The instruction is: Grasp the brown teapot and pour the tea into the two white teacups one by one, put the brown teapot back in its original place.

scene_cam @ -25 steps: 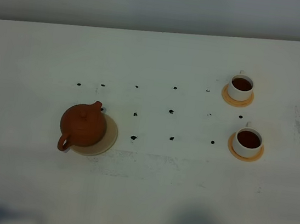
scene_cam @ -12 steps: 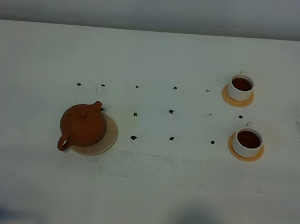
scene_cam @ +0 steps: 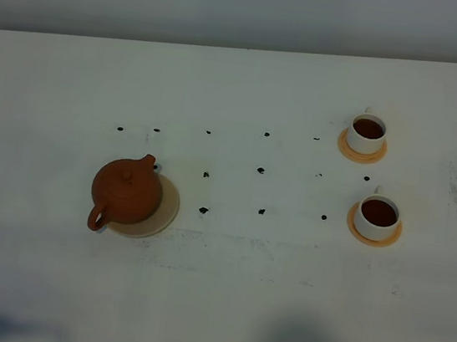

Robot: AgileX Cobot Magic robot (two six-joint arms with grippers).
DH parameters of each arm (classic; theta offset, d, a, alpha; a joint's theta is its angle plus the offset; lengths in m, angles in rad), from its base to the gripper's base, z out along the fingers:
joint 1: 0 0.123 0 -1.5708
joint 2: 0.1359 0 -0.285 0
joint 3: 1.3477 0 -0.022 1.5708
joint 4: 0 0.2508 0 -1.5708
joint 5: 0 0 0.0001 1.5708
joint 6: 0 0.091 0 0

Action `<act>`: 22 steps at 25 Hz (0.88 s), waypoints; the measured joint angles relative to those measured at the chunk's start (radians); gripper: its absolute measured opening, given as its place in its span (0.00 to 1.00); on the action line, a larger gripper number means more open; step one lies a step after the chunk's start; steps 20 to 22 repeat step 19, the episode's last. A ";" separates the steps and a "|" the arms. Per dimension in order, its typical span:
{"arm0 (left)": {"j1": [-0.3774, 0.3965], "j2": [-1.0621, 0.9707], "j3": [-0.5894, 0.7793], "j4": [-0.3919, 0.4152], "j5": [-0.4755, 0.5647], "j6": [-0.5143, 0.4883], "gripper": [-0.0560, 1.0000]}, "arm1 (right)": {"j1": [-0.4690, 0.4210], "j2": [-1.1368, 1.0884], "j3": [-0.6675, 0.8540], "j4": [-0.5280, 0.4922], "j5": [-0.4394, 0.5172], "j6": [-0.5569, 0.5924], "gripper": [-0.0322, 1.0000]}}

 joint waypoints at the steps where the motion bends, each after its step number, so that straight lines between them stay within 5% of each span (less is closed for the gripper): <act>1: 0.000 0.000 0.000 0.000 0.000 0.000 0.40 | 0.014 0.000 0.000 -0.006 0.000 0.000 0.49; 22: 0.000 0.000 0.000 0.000 0.000 0.000 0.40 | 0.076 0.000 0.000 -0.012 0.000 -0.001 0.49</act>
